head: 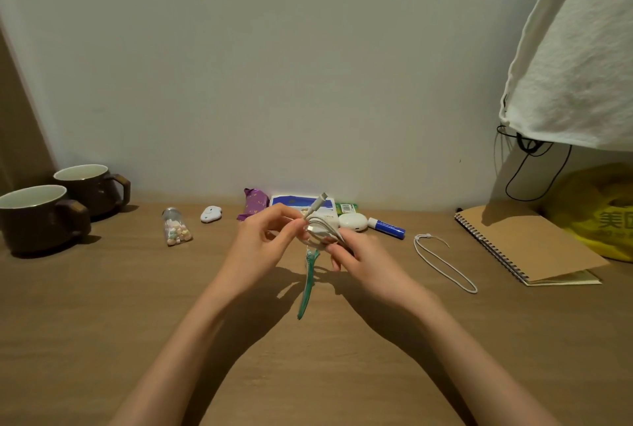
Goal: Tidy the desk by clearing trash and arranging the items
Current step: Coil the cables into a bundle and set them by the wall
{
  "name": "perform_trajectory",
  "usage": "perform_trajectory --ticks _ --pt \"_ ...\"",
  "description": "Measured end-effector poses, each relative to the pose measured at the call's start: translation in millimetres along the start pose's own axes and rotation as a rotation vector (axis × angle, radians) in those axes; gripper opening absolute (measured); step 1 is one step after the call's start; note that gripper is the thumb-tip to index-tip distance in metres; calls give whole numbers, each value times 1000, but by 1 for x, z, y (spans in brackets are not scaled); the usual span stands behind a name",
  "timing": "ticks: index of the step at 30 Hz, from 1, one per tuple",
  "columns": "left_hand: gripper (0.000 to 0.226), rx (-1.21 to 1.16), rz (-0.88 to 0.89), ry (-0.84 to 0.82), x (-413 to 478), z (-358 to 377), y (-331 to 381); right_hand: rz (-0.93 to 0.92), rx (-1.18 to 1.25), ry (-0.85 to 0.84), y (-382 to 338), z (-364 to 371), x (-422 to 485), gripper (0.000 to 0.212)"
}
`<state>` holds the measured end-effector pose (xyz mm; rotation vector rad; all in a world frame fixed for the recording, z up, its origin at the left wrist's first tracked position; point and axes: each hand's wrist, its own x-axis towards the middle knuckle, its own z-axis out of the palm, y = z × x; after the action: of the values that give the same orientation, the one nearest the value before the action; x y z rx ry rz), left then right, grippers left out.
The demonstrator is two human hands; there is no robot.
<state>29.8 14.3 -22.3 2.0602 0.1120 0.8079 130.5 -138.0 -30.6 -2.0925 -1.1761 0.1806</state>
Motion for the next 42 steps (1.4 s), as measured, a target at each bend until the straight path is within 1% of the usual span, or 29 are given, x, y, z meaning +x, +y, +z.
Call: perform_trajectory --ticks 4,9,13,16,18,20,23,25,29,36,39,42 --pt "25 9 20 75 -2 1 -1 -3 -85 37 2 1 1 6" --pt "21 219 60 83 -3 1 -7 -17 -136 84 2 0 2 4" --pt "18 341 67 156 -5 4 -4 -74 -189 110 -1 2 2 2" --pt "15 353 27 186 -5 5 -4 -79 -222 141 -3 5 3 12" --pt "13 341 -5 199 -5 6 -3 -78 -231 171 -4 7 3 17" --pt "12 285 -33 176 -5 7 -2 -75 -230 194 -4 9 2 23" --pt "19 163 -31 151 -5 11 -2 -57 -227 174 -3 9 2 25" --pt "22 83 -50 175 -6 15 -2 -48 -233 154 -2 9 2 24" --pt "17 0 -48 260 -9 20 1 -45 -243 130 0 9 2 26" --pt "15 277 33 347 -11 22 0 -34 -162 117 -3 11 0 27" --pt "14 341 45 352 -11 20 1 -21 -109 136 -4 14 2 26" --pt "13 366 28 362 -12 19 3 -5 -107 170 -3 19 4 26"
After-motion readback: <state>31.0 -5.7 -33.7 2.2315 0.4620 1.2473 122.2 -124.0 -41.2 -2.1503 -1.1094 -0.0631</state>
